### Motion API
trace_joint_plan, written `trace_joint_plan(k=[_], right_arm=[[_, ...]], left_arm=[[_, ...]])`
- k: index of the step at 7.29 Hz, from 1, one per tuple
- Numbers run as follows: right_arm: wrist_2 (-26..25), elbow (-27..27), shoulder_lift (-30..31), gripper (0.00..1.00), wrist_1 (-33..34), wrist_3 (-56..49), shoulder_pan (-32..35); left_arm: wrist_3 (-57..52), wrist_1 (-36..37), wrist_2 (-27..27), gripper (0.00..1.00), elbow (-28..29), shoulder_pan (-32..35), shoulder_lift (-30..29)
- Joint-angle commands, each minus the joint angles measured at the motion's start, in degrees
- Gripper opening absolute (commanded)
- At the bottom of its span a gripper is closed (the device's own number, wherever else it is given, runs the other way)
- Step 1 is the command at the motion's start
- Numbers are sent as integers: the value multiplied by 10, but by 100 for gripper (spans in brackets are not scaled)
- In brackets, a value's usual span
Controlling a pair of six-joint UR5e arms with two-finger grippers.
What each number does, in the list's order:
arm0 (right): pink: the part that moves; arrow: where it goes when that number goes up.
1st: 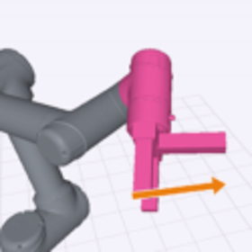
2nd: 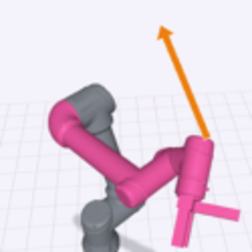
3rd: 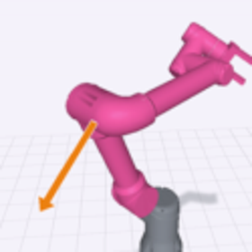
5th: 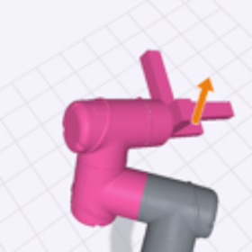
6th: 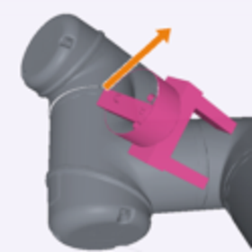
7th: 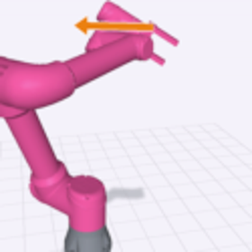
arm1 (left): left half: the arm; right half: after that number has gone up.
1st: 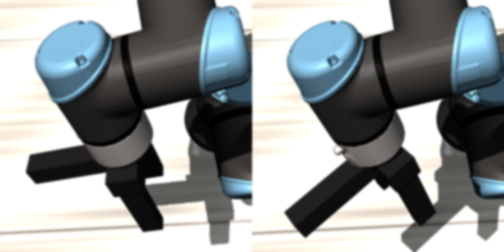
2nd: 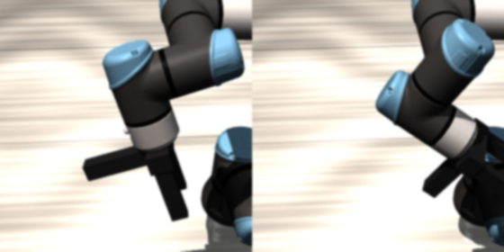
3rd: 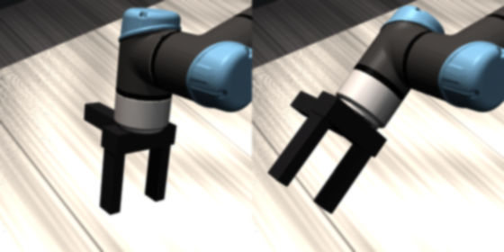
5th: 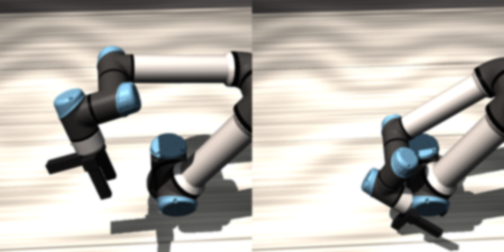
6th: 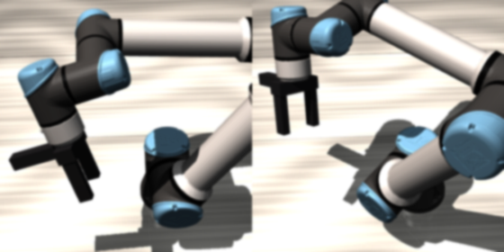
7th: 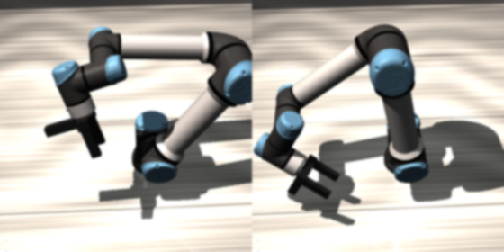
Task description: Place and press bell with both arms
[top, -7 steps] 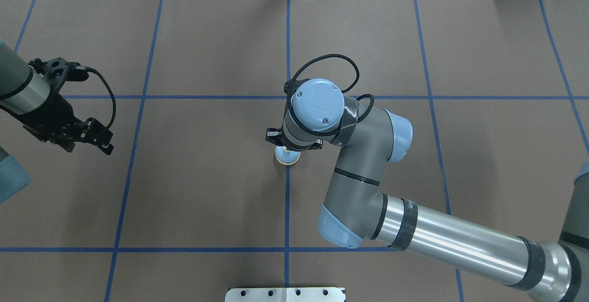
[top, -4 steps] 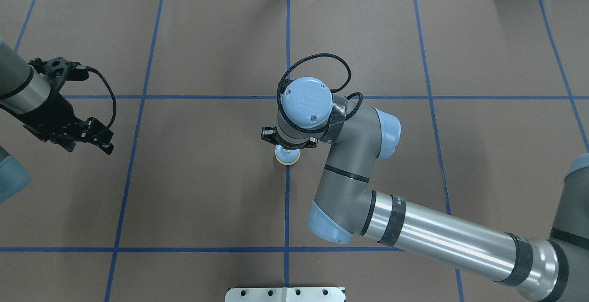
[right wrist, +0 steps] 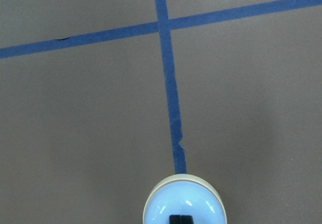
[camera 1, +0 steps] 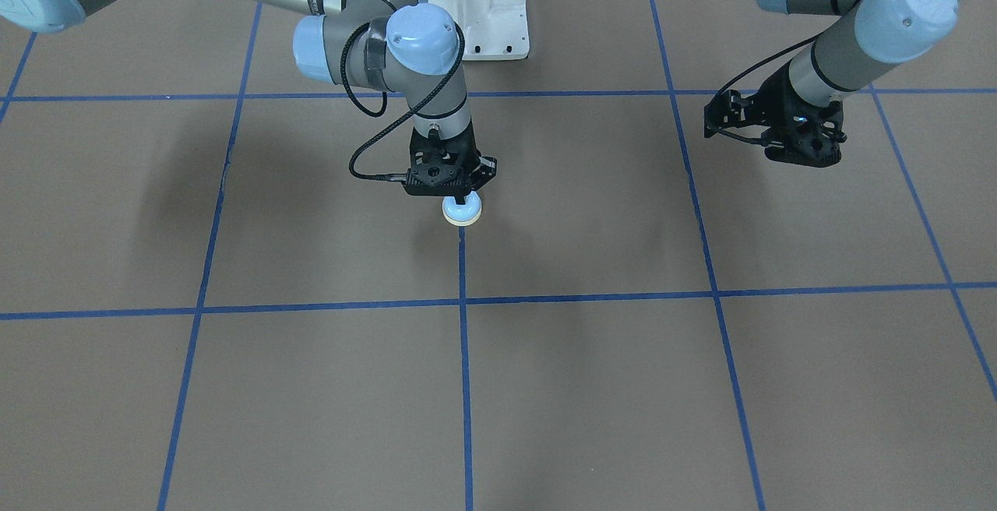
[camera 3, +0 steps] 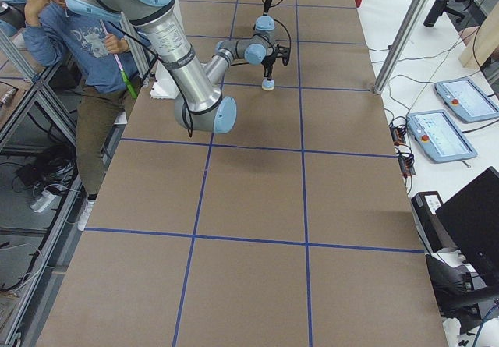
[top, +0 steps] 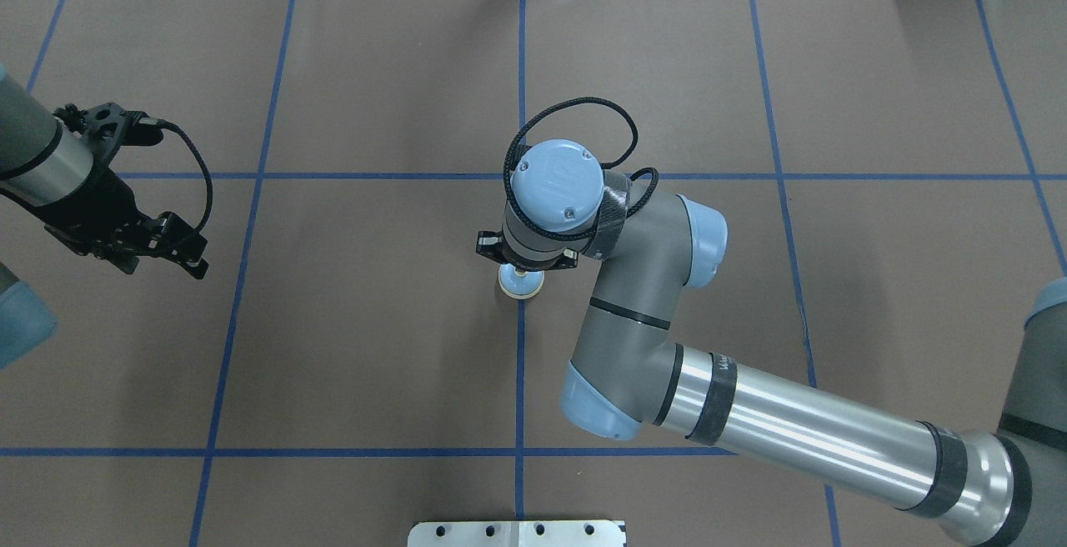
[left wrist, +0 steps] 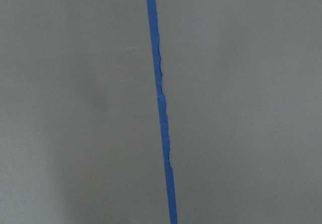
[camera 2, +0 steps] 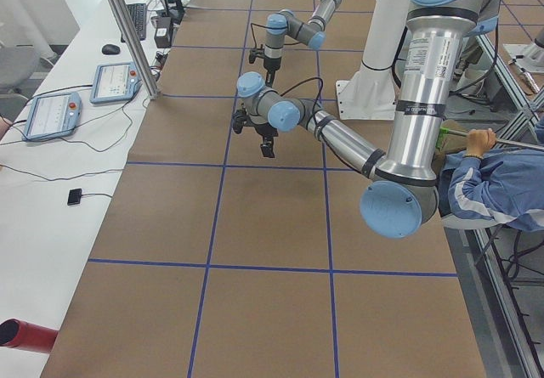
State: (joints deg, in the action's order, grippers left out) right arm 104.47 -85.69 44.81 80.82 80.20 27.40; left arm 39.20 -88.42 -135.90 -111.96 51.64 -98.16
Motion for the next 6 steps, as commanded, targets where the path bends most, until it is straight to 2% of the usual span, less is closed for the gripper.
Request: trace_joint_plan(k=[1,2,3,4,6], right_arm=[[51,-69,51,0,6,-3,44],[62,-142,122,0,5,-9,69],[101,-202,200,0,5,-52,114],[151,-233,265,0,5,-133,176],[200,-240,363,2,4,-313,290]], left_arm=[[0,0,-1,100,-4,2,3],[-1,0,-1,100,-9,4,5],[-2,1,-1,100,-11,16,5],[-14,0,-1,100,-12,35,16],[-95,1,-1,100,-12,73,40]])
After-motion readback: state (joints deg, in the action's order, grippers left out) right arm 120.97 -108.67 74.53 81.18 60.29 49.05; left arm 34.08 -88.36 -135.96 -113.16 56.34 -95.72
